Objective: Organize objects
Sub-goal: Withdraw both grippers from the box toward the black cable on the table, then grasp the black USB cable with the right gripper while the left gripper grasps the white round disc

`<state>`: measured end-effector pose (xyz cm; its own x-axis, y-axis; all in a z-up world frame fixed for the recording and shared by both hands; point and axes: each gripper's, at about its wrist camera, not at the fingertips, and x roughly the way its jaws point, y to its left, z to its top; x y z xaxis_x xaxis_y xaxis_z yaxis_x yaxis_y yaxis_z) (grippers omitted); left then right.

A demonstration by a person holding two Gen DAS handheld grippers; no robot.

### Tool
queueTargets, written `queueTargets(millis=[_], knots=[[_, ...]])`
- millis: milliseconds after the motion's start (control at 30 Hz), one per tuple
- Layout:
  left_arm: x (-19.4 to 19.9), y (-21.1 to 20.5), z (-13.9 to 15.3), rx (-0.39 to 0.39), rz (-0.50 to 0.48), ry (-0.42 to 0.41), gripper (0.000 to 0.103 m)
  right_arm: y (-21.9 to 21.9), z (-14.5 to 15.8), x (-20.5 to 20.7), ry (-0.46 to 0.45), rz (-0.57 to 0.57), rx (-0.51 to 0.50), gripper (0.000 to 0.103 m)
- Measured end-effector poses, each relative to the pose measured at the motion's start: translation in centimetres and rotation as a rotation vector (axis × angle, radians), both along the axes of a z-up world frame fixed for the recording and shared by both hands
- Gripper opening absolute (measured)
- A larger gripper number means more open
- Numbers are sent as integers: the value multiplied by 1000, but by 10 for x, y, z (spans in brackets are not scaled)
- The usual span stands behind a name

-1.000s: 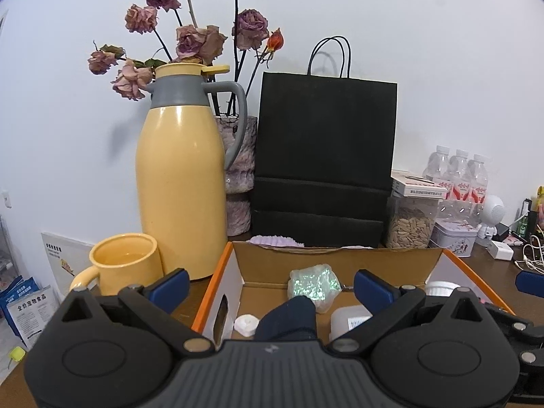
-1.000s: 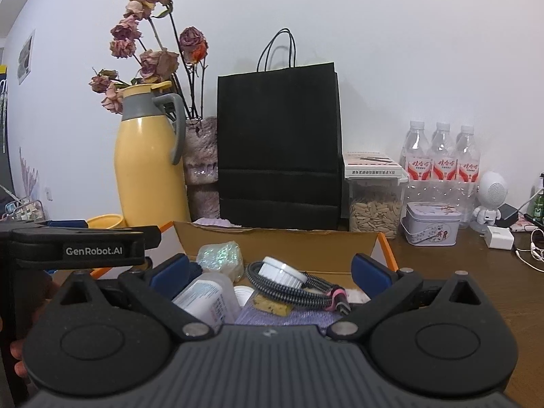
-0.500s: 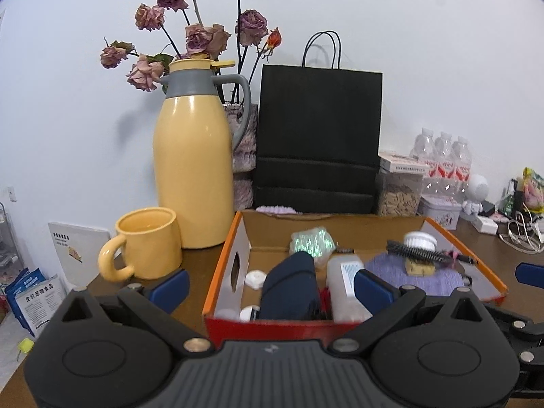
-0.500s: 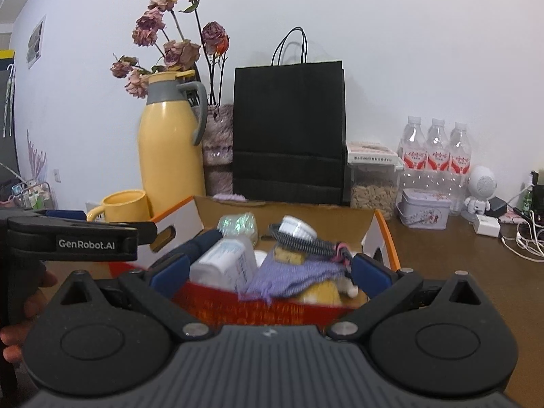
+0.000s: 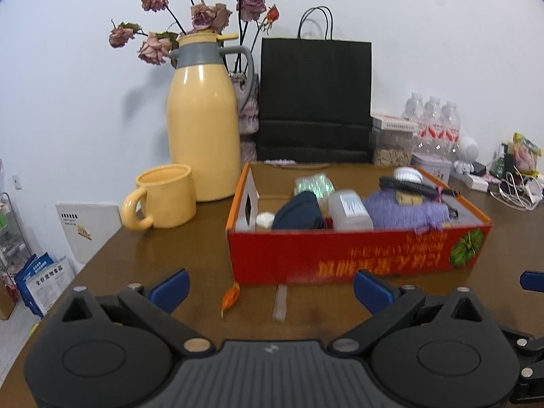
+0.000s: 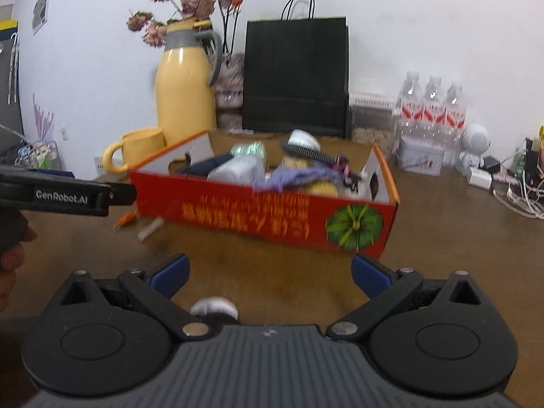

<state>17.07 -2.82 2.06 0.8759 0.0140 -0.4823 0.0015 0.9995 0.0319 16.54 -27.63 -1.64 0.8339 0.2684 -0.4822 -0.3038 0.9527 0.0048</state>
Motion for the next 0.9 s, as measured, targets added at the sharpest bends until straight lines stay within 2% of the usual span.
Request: queueTargets(millis=[200,333,433,500,533,600,667,800,900], knots=[[-18,0,-15,8,-16,38,101,3,-16,-17,55,69,-15,103],[-27,-1,-25,12,-23,64,96,14,-22,-18,75,117,-29,98],[-30,-2,-29,9,-29,78,91,21,-28,-10,112,139,-43,85],[-33,-3,-31,8,-36,84,88,23,-32,-4,140,156,-49,64],[-34,-3,-32,6,-40,86,87,23,-33,-2,150,172,-44,60],[-35,-4,-34,-2,-57,95,77,22,-33,-1,151,203,-45,57],[-34,-7,-35,-4,-70,109,73,21,-33,1,143,240,-59,56],[-31,-16,-38,-11,-105,128,46,18,-34,9,146,293,-67,55],[-27,-21,-40,-14,-121,136,39,16,-33,14,146,318,-65,55]])
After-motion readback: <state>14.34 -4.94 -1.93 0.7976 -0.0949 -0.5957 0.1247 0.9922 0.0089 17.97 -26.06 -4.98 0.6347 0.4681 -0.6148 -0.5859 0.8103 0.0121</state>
